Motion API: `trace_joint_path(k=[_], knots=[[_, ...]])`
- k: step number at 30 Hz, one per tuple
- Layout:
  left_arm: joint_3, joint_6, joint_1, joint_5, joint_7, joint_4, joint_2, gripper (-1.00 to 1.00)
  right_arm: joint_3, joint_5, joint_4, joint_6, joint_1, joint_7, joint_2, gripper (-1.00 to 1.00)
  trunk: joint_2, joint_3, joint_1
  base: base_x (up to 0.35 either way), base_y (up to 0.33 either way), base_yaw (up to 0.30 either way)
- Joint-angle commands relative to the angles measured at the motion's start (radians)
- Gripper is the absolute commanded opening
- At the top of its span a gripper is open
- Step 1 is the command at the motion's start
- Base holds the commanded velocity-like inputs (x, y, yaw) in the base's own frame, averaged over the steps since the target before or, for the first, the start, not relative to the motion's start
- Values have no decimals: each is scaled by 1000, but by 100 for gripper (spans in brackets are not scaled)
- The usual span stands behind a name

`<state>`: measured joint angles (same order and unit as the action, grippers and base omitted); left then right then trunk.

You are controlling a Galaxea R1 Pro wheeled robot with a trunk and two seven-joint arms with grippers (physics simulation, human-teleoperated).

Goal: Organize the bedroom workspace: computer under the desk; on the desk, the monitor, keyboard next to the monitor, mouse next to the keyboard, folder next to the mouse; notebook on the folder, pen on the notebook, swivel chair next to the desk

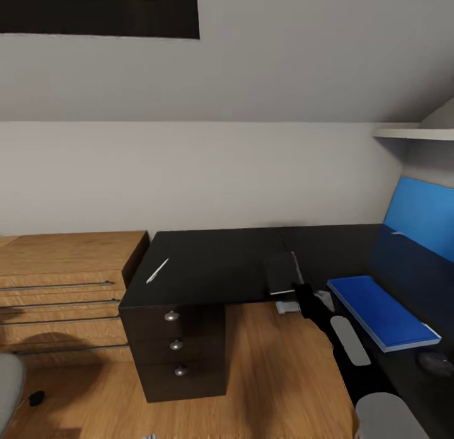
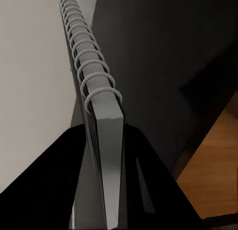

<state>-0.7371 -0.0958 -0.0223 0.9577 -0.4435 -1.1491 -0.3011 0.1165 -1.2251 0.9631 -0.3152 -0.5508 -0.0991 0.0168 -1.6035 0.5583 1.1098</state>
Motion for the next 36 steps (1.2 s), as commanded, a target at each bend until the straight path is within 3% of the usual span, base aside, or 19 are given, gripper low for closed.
trace_joint_path(k=[1,6,11,14,17,36], knots=[[-4,-8,1,11,-4,-1,-1,100,3,-10,23,-4,8,-8,3,-100,7,-2,-4,-182,0,0],[-2,-8,1,12,-4,-1,-1,100,28,-11,57,-5,21,-9,15,-100,42,-18,-24,-72,0,0],[-3,-8,1,13,-4,-1,-1,100,50,-13,62,-4,23,-10,16,-100,42,-19,-24,-10,0,-21],[-4,-8,1,13,-4,-1,-1,100,92,-13,63,-6,23,-12,16,-100,42,-20,-24,-1,0,-201],[-4,-8,1,13,-4,-1,-1,100,109,-13,63,-9,23,-13,16,-100,42,-22,-24,0,0,-241],[-4,-8,1,13,-4,-1,-1,100,120,-11,60,-11,23,-16,21,-100,42,-30,-24,0,0,-250]])
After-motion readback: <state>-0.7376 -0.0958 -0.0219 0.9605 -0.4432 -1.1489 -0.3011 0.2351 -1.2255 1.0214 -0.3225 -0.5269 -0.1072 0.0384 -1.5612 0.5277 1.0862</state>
